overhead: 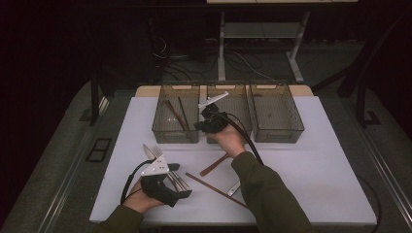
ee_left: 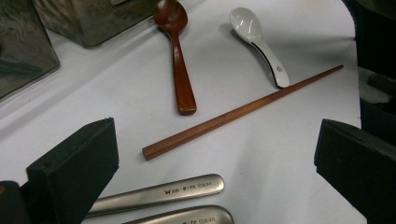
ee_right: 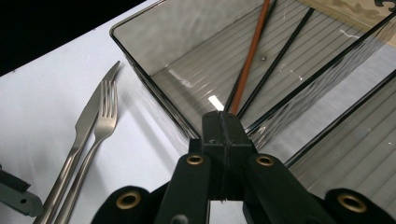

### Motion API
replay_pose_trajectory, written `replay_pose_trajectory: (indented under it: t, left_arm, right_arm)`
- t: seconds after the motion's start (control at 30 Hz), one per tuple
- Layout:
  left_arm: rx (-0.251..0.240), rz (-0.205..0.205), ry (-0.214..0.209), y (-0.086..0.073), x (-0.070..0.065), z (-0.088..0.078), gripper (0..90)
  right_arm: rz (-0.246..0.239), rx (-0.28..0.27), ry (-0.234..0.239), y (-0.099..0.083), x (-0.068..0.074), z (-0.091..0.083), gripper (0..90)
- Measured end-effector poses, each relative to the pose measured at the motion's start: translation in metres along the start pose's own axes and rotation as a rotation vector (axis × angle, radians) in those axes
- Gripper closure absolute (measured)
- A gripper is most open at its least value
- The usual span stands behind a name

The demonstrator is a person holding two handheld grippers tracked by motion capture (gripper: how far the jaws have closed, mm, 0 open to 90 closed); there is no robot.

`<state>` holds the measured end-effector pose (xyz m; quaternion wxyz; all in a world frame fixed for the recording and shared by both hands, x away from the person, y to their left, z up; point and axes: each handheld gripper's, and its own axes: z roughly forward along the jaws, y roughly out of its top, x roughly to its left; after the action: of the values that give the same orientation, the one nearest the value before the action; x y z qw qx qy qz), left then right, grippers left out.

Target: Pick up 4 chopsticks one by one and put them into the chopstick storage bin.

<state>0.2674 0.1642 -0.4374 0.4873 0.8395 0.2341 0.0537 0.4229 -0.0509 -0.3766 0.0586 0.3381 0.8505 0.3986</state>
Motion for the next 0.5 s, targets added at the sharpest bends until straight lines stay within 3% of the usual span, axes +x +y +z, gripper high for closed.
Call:
replay_pose_trajectory:
  t: [0.1,0.27,0.5]
  left_arm:
    - [-0.002,0.004,0.002,0.0,0.0,-0.001,0.0]
    - [0.0,0.003,0.001,-0.001,0.001,0.0,0.0]
    - [0.005,0.0,0.003,-0.001,0.0,0.0,0.0]
  right_arm:
    - [0.006,-0.003,0.009,0.0,0.001,-0.002,89.6]
    - [0.009,-0.047,0.071,-0.004,0.005,-0.016,66.7]
    - [-0.038,-0.073,0.119,-0.018,0.014,-0.038,50.5]
